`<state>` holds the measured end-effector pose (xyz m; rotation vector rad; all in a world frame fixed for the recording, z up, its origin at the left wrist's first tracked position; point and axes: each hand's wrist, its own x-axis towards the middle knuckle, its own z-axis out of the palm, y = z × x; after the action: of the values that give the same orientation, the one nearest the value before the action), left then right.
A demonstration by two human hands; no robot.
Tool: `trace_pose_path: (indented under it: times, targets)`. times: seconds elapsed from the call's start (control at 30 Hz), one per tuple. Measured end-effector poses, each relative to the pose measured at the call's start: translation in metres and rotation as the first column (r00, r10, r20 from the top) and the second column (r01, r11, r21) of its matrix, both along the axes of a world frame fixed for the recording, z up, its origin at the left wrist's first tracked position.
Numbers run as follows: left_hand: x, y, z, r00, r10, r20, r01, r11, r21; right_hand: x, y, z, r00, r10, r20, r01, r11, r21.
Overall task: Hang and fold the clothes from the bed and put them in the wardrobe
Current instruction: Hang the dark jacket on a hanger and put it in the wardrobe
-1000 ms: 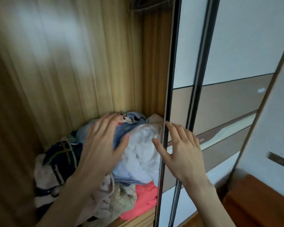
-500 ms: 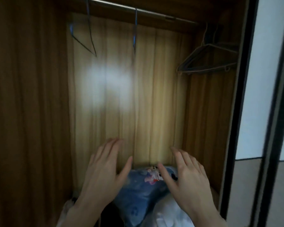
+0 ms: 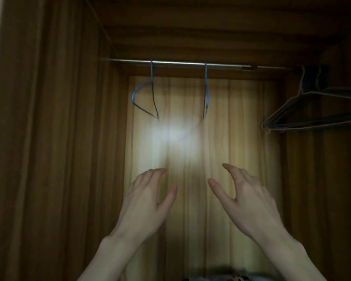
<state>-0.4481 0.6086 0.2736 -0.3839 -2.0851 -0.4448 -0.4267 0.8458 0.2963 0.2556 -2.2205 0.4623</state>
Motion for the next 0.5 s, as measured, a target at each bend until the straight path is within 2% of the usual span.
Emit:
trace_pose_path:
  times: [0.5]
  targets:
    - [0.006, -0.035, 0.097, 0.941, 0.320, -0.110, -0.322, 0.947, -0.003, -0.066, -0.086, 0.104, 0.944, 0.302, -0.131, -0.304, 0.953, 0.003]
